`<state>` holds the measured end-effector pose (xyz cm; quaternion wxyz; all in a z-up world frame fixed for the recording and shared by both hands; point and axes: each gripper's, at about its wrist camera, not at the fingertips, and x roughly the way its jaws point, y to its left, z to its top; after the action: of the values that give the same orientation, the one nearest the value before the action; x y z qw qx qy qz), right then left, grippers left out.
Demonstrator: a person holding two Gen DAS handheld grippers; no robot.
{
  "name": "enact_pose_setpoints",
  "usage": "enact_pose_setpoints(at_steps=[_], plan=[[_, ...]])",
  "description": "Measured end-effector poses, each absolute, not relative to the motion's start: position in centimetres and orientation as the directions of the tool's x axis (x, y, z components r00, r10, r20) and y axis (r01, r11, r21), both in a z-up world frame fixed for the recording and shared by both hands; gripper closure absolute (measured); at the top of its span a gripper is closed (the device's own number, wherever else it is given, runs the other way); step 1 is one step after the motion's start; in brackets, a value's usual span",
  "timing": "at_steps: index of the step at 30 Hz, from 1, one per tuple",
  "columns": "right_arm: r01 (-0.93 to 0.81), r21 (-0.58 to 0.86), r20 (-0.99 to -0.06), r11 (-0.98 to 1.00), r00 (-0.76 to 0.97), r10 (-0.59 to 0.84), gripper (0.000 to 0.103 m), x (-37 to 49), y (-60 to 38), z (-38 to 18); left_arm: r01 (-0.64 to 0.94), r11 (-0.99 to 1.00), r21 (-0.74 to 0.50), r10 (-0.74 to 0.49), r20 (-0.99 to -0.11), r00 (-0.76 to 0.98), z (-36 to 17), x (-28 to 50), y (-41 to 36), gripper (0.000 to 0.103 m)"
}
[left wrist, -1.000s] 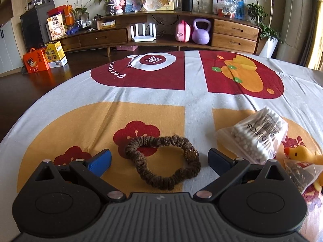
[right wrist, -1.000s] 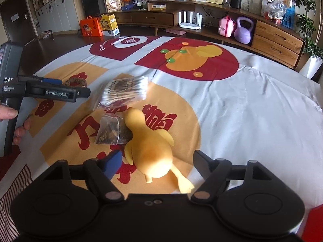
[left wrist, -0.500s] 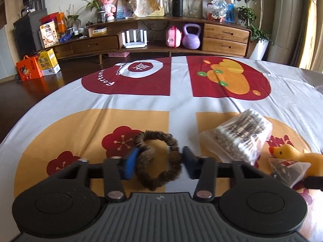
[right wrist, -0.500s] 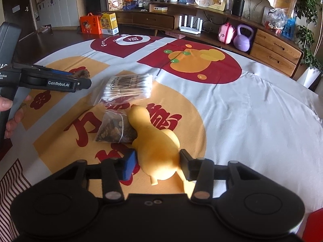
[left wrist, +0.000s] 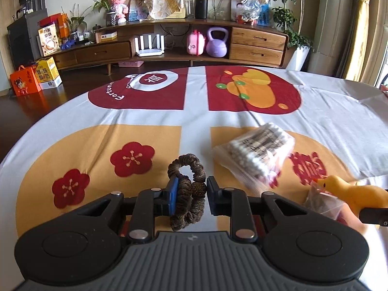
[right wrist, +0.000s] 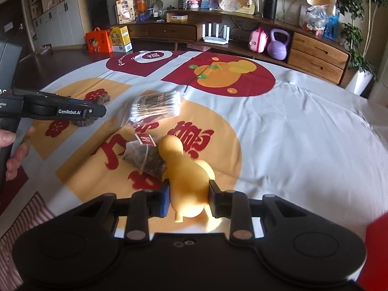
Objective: Organize soft objects
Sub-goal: 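Grasp the brown hair tie with the left tool while the right grasps the yellow rubber duck, then carry the hair tie and yellow duck over the red tin and lower them in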
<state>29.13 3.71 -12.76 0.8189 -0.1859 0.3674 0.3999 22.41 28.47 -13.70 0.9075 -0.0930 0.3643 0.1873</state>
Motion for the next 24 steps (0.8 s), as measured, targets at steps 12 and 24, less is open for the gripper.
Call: enact_pose_setpoints(at_steps=[12, 24], plan=[[-0.733, 0.079, -0.741, 0.675, 0.41, 0.531, 0.073, 25.7, -1.9, -10.5, -0.368, 0.924, -0.107, 0.197, -0.691, 0.696, -11.4, 18.7, 25.0, 0.079], [-0.674, 0.159, -0.694, 0.721, 0.444, 0.567, 0.073, 22.3, -7.7, -6.1, -0.243, 0.957, -0.156, 0.08, -0.665, 0.743, -6.1, 15.2, 18.3, 0.079]])
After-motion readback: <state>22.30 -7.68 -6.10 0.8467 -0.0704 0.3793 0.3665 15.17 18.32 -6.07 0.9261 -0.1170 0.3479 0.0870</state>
